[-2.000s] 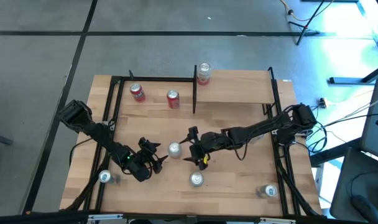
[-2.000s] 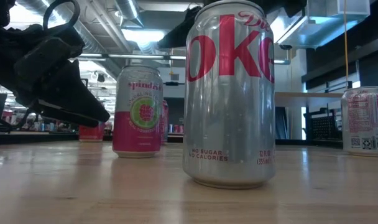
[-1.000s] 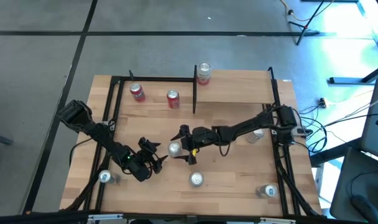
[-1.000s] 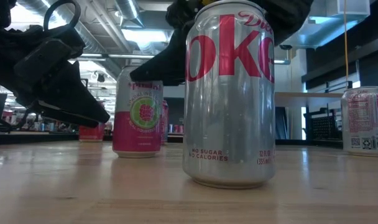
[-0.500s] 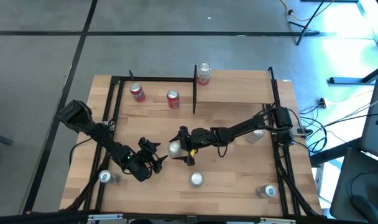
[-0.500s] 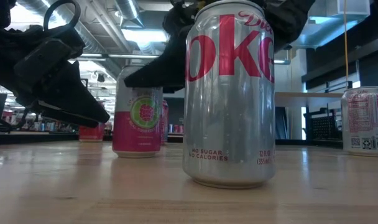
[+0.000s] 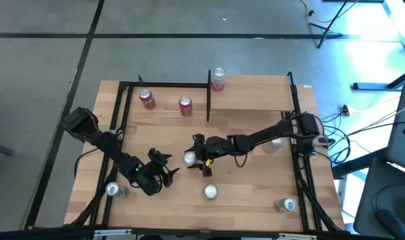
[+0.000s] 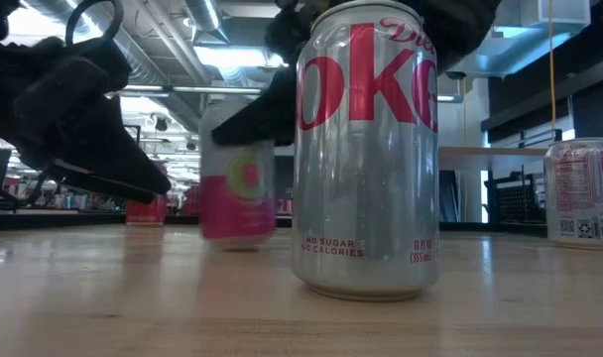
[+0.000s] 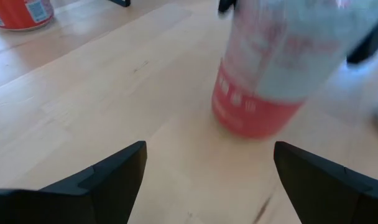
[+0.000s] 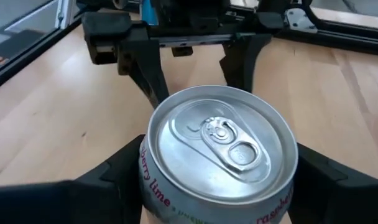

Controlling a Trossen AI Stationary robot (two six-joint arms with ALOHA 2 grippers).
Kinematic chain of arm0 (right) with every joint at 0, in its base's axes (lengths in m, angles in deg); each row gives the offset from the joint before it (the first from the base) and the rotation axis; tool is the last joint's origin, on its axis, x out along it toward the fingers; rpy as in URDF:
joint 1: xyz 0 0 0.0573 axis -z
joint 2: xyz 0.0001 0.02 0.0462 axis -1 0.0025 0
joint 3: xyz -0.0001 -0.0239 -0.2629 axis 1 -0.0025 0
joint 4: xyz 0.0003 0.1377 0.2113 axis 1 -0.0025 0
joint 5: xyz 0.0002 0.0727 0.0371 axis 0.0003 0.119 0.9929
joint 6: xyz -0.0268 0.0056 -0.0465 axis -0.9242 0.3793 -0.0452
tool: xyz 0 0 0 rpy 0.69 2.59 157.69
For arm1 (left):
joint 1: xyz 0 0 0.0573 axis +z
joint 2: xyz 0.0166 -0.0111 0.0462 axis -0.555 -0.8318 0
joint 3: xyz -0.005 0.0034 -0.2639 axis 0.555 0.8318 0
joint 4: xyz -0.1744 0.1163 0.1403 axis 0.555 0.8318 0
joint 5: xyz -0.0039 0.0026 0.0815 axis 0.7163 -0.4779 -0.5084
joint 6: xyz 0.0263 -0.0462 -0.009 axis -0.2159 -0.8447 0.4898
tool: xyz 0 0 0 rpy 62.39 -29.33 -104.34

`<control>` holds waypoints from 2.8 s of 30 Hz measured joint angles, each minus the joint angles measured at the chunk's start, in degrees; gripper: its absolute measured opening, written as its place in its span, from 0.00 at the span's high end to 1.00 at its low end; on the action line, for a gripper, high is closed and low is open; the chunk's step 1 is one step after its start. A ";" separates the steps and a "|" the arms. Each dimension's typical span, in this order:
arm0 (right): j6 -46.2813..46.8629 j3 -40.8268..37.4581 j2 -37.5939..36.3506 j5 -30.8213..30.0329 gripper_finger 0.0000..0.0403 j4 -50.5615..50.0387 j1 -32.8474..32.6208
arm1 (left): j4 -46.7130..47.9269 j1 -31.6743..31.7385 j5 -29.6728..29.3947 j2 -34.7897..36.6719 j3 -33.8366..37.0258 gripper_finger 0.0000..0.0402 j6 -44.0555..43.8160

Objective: Place canned beverage on shelf
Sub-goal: Put the pink soda can on the shelf aligned with the other pink soda can, then put the bottom silver soda can on the shelf

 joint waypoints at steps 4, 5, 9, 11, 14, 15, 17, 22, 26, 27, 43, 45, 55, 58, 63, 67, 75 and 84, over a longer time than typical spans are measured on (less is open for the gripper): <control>-0.21 0.00 -5.84 -0.10 0.36 -6.99 -0.03 | -0.58 -0.69 -0.04 0.00 0.00 0.14 -0.04; -0.31 0.00 -7.43 -0.42 0.36 -8.96 -0.03 | -0.58 -0.72 -0.06 0.00 0.01 0.14 -0.11; -2.02 0.00 -14.78 -3.84 0.36 -16.71 -0.04 | -0.73 -0.72 -0.04 0.00 0.00 0.14 -0.35; -2.97 0.00 -19.24 -6.15 0.36 -20.44 -0.03 | -0.69 -0.72 -0.04 0.00 0.00 0.14 -0.35; -3.68 0.09 -25.68 -10.69 0.36 -26.14 0.01 | -0.71 -0.72 0.03 0.00 0.00 0.14 -0.37; -4.11 0.09 -27.70 -12.54 0.36 -28.05 0.07 | -0.71 -0.72 0.07 0.00 0.00 0.14 -0.37; -4.55 0.09 -31.58 -16.25 0.36 -31.17 0.47 | -0.75 -0.72 0.09 0.00 0.00 0.14 -0.39; -4.59 0.09 -40.29 -20.75 0.36 -36.79 3.92 | -0.84 -0.72 0.15 0.00 0.00 0.14 -0.39; -4.58 0.09 -43.56 -20.54 0.36 -39.06 10.15 | -0.87 -0.72 0.04 0.00 0.00 0.14 -0.39; -4.58 0.09 -43.94 -20.25 0.36 -39.11 12.05 | -0.85 -0.72 -0.01 0.00 0.00 0.14 -0.39; -2.81 0.09 -32.32 -0.44 0.36 -30.96 32.35 | -0.69 -0.54 -0.28 0.00 0.00 0.14 0.02; -2.79 0.09 -31.02 -0.22 0.36 -29.79 33.09 | -0.69 -0.54 -0.22 0.00 0.00 0.14 0.00; -2.46 0.11 -28.17 0.48 0.36 -28.04 33.83 | -0.73 -0.54 -0.15 0.00 0.00 0.14 -0.39; -2.34 0.09 -28.10 0.50 0.36 -27.22 33.79 | -0.73 -0.54 -0.13 0.00 0.00 0.14 -0.39; -1.49 0.09 -28.10 0.53 0.36 -26.46 33.79 | -0.75 -0.54 -0.02 0.00 0.00 0.14 -0.40; -1.49 0.09 -28.10 0.52 0.26 -26.55 33.76 | -0.76 -0.54 -0.02 0.00 0.00 0.14 -0.39; -1.49 0.11 -28.78 0.50 0.09 -27.12 33.72 | -0.76 -0.54 -0.02 0.00 0.00 0.14 -0.40; -3.49 7.85 -36.96 -0.57 0.21 -47.73 33.72 | -0.85 -0.54 -0.10 0.00 0.00 0.14 0.03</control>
